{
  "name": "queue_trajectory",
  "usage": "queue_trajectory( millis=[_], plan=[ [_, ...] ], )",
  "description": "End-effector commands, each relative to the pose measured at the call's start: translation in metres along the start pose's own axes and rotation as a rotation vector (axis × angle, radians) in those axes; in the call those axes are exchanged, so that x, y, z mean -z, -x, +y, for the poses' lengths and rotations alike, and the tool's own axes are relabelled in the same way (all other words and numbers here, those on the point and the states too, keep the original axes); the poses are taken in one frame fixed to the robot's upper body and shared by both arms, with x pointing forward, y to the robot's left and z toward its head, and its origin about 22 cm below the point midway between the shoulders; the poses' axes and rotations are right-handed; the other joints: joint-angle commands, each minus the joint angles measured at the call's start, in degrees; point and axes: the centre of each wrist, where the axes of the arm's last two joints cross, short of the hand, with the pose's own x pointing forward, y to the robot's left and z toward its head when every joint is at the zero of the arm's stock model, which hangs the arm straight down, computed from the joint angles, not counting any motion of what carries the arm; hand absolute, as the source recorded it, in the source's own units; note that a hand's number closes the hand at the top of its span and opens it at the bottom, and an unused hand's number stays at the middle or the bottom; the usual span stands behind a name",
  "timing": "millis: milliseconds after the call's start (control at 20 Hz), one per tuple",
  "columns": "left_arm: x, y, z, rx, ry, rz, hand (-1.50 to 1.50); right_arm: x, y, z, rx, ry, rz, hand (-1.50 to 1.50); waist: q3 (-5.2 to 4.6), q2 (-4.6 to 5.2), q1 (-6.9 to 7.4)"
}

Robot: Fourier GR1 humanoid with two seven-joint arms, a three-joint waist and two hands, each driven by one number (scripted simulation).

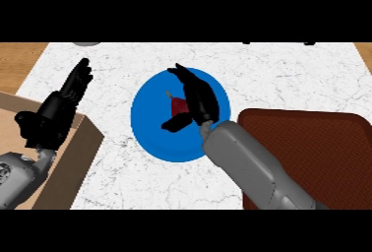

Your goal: Pick the pear from the tray and place it in the plate

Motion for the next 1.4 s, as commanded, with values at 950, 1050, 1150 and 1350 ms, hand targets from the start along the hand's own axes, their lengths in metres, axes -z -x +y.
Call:
queue_trajectory(
  millis=[950,1050,1150,1350],
  plan=[
    [-0.030,0.050,-0.004,-0.044,-0.067,0.149,0.00,-0.035,0.128,-0.129,0.345,0.249,0.067,-1.50,-1.85,-0.28,-4.43],
    [-0.024,0.051,-0.001,-0.031,-0.057,0.136,0.00,-0.038,0.145,-0.155,0.335,0.256,0.066,-1.50,-1.85,-0.01,-4.68],
    [-0.016,0.040,-0.013,-0.033,-0.055,0.130,0.00,-0.047,0.156,-0.157,0.341,0.242,0.060,-1.50,-1.81,-0.12,-5.00],
    [-0.014,0.044,-0.002,-0.036,-0.063,0.126,0.00,-0.052,0.175,-0.168,0.349,0.265,0.051,-1.50,-1.83,0.05,-4.39]
  ],
)
